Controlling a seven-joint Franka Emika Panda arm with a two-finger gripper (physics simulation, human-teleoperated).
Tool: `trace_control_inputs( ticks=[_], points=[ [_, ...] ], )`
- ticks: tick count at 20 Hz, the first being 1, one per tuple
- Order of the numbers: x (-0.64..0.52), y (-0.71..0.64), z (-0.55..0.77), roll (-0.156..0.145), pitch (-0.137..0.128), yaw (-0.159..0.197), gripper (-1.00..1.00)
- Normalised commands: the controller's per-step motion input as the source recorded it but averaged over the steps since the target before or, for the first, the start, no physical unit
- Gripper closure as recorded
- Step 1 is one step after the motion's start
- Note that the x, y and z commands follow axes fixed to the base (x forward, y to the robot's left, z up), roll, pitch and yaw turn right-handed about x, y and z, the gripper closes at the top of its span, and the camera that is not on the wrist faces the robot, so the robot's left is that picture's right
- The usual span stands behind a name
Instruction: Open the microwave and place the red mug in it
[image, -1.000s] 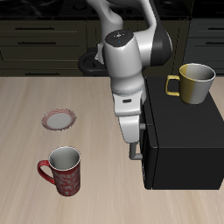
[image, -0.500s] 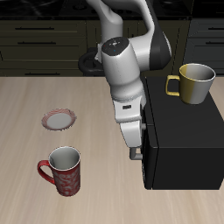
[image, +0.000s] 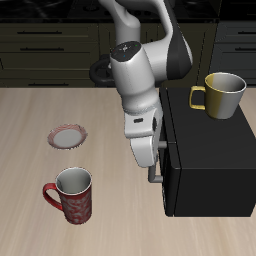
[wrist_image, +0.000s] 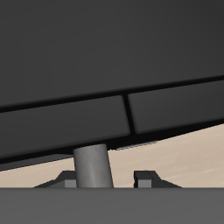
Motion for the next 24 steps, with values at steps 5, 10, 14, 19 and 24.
trace_control_inputs(
  ticks=[5, 10, 14, 19, 24],
  points=[
    [-0.08, 0.09, 0.07, 0.031, -0.019, -0.043, 1.0],
    [-0.07, 0.07, 0.07, 0.018, -0.005, -0.024, 1.0],
    [-0.04, -0.07, 0.05, -0.047, 0.002, -0.092, 1.0],
    [-0.05, -0.19, 0.15, -0.088, -0.04, -0.153, 1.0],
    [-0.13, -0.19, 0.18, -0.064, -0.062, -0.095, 1.0]
  ],
)
